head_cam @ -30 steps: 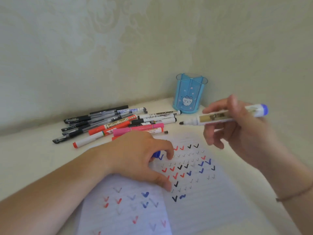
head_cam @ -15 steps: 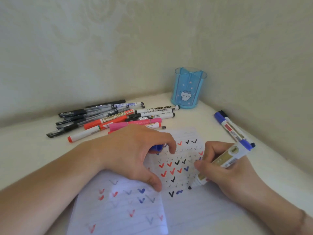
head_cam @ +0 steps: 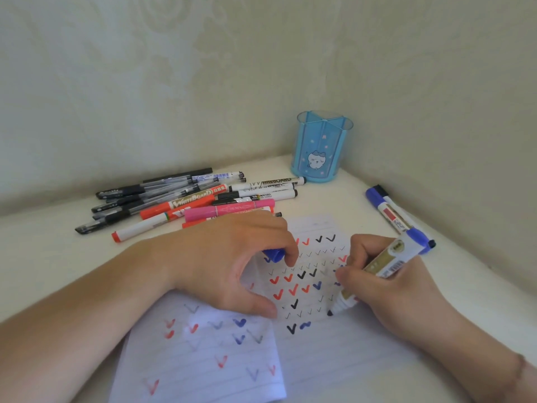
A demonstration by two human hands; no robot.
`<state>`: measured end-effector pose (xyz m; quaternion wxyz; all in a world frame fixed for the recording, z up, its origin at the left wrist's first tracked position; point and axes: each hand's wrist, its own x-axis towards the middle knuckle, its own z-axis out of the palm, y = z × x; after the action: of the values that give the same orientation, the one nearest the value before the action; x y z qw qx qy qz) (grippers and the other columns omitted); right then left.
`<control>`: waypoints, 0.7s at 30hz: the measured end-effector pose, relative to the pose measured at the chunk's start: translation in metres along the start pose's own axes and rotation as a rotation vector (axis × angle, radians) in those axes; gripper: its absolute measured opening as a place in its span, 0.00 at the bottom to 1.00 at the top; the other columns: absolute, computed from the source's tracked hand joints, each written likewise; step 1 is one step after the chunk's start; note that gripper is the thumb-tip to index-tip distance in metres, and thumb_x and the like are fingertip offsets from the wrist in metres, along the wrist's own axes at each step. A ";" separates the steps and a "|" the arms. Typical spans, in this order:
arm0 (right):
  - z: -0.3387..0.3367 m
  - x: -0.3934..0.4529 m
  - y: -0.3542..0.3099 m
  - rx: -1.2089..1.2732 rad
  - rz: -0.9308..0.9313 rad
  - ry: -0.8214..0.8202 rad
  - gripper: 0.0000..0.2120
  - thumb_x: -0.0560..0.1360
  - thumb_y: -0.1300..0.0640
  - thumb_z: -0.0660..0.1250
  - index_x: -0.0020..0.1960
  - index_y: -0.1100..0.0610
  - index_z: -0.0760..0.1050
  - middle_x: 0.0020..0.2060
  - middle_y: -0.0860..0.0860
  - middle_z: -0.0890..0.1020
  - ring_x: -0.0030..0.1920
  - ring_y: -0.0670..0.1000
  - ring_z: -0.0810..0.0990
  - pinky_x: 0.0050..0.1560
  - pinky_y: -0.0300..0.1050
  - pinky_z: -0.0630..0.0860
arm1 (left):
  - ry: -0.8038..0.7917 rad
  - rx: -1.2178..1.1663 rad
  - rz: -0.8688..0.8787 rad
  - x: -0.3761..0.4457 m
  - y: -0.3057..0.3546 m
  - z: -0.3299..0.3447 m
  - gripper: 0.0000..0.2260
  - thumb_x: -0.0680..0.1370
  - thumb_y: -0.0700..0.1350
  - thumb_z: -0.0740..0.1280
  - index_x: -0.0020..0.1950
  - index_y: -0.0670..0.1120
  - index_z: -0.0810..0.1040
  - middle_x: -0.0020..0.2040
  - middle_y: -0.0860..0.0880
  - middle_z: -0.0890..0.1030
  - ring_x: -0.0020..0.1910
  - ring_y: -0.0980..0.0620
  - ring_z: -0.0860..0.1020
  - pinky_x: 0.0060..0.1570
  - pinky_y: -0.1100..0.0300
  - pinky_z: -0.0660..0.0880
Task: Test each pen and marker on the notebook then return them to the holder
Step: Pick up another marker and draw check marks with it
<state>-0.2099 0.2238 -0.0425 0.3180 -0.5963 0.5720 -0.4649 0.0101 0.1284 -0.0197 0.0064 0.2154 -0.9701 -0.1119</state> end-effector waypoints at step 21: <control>-0.008 0.005 -0.007 0.380 -0.065 0.016 0.08 0.68 0.56 0.66 0.39 0.54 0.84 0.29 0.60 0.82 0.25 0.55 0.73 0.29 0.41 0.65 | 0.496 -0.197 0.136 0.012 -0.007 0.019 0.21 0.78 0.53 0.64 0.70 0.47 0.74 0.56 0.56 0.82 0.55 0.58 0.79 0.57 0.63 0.73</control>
<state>-0.2154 0.2215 -0.0325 0.4050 -0.5401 0.4568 -0.5793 0.0004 0.1214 -0.0399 0.2721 0.1687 -0.9356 -0.1488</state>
